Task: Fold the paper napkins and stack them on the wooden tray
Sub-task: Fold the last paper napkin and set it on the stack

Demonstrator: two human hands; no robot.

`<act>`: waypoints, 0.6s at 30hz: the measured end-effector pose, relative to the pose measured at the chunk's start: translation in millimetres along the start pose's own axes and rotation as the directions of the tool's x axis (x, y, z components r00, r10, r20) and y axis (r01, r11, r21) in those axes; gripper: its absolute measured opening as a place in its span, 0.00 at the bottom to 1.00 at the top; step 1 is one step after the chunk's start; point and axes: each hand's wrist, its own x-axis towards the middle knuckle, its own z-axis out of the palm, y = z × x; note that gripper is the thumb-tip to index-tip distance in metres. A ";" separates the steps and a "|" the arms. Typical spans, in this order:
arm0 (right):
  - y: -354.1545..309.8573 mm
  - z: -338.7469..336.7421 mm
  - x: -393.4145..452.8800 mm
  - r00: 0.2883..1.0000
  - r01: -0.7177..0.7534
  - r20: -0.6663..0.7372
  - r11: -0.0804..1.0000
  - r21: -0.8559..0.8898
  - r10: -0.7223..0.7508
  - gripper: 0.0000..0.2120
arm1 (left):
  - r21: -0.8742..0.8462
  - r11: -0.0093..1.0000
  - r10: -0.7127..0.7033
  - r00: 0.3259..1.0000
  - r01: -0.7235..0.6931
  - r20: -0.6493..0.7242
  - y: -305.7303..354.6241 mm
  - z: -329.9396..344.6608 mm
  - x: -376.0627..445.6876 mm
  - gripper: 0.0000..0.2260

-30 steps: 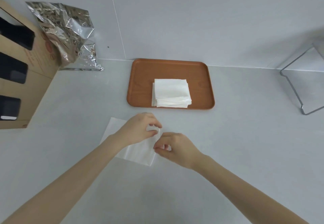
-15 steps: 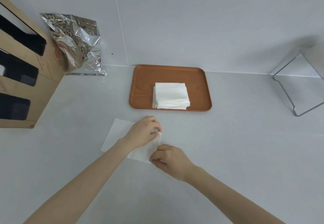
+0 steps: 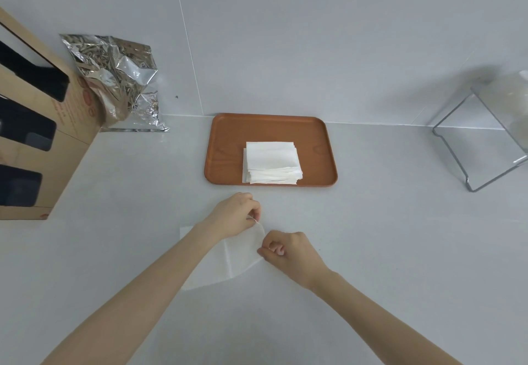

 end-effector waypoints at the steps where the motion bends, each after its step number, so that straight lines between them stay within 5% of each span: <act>1: 1.4 -3.5 1.8 0.999 -0.012 -0.036 1.000 0.011 0.013 0.03 | -0.043 0.999 -0.013 1.000 0.012 -0.027 -0.7 -1.7 0.0 0.04; 6: -3.8 -45.2 17.5 0.967 -0.006 -0.253 1.000 -0.010 0.003 0.12 | -0.325 0.946 -0.096 0.968 0.016 -0.233 6.1 -32.9 -4.4 0.07; 11: -29.8 -98.7 21.7 0.854 0.162 -0.453 0.957 -0.239 -0.257 0.06 | -0.438 0.892 -0.101 0.898 -0.108 -0.428 32.5 -78.5 -27.1 0.05; 14: -38.2 -115.7 12.8 0.800 0.258 -0.442 0.897 -0.359 -0.406 0.06 | -0.410 0.893 -0.064 0.851 -0.184 -0.522 46.4 -89.0 -50.0 0.03; 18: -36.1 -108.1 -8.1 0.832 0.328 -0.349 0.890 -0.317 -0.431 0.03 | -0.350 0.918 -0.016 0.862 -0.188 -0.506 40.8 -69.0 -73.5 0.03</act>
